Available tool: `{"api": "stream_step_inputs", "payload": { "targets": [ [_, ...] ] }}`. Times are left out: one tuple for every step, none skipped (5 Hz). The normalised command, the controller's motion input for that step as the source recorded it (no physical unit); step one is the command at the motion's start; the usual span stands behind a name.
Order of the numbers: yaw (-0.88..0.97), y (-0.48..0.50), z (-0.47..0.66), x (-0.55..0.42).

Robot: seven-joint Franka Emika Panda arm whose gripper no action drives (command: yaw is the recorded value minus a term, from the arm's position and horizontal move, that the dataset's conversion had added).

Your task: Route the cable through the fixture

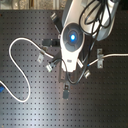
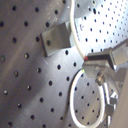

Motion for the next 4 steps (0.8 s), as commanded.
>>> {"api": "stream_step_inputs", "payload": {
  "targets": [
    [-0.10,0.289,0.18,-0.183],
    [0.00,0.388,0.23,0.010],
    [0.00,0.219,0.32,0.028],
    [0.00,0.010,0.30,-0.034]
  ]
}}
